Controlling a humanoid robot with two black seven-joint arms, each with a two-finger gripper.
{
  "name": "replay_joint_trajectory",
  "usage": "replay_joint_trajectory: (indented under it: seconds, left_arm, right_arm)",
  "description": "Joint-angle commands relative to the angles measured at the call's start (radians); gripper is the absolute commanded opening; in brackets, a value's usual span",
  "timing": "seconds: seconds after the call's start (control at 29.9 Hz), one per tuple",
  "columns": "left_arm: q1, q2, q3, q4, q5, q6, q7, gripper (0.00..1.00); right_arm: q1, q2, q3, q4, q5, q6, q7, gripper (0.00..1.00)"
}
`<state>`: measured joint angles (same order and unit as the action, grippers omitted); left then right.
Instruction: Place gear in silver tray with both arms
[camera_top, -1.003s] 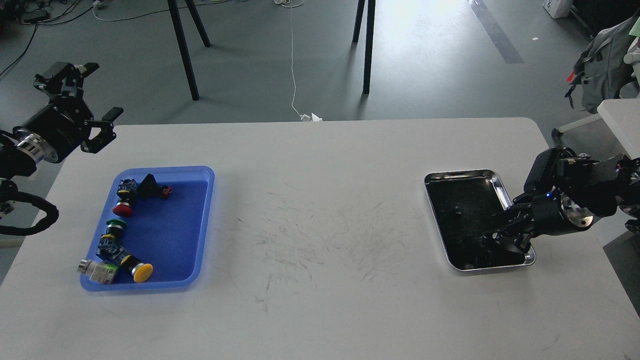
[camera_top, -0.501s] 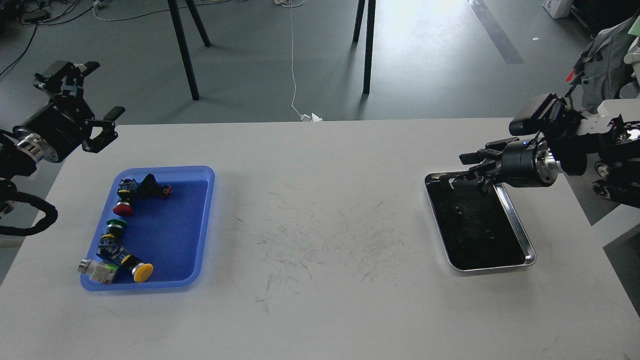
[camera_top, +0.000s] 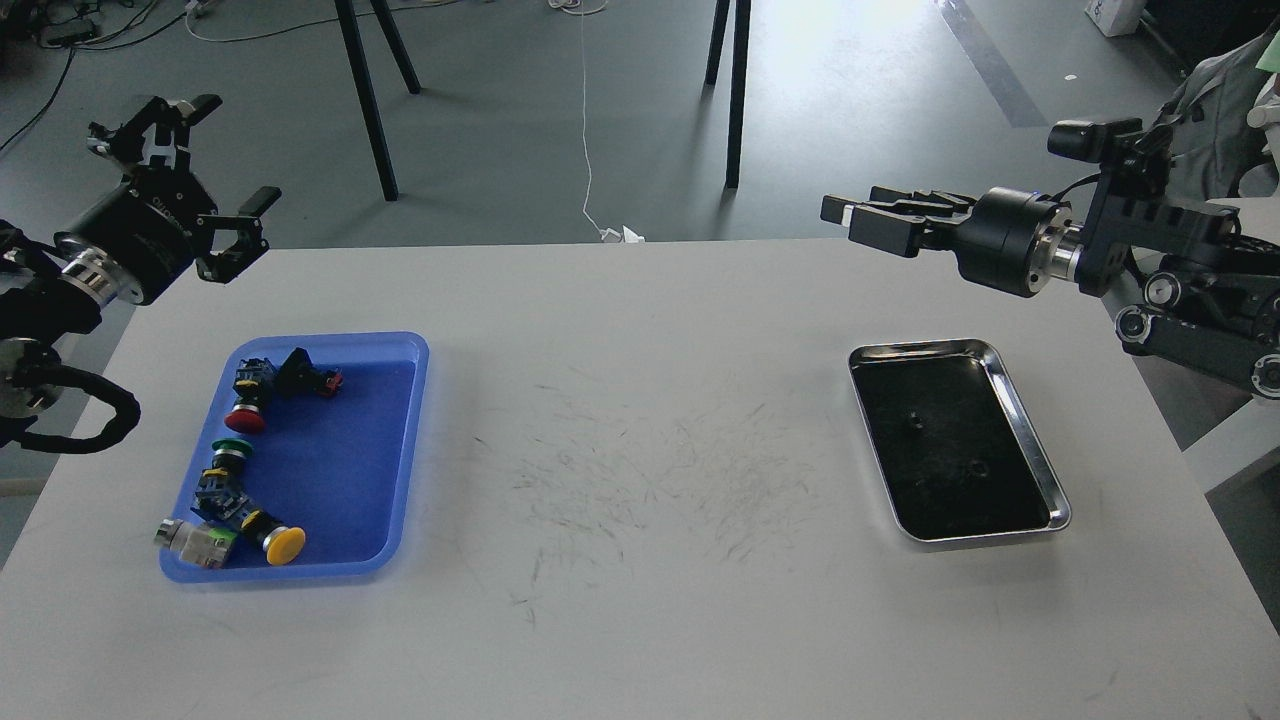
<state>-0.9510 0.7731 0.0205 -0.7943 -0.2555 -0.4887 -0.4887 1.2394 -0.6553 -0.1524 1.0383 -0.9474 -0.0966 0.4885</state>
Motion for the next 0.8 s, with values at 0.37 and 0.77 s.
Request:
replay_joint_trajectory:
  seconds: [0.37,0.77]
  left_arm:
    - [-0.032,-0.118,-0.054,0.096,-0.018,0.007,0.096,0.99]
    - [-0.106,-0.276,-0.039,0.173,-0.016,0.133,0.300,0.99]
  right_arm:
    - [-0.104,0.252,0.200,-0.204,0.467,-0.051,0.000,0.99]
    - [-0.158,0.408,0.375,-0.314,0.487,-0.075,0.000,0.99]
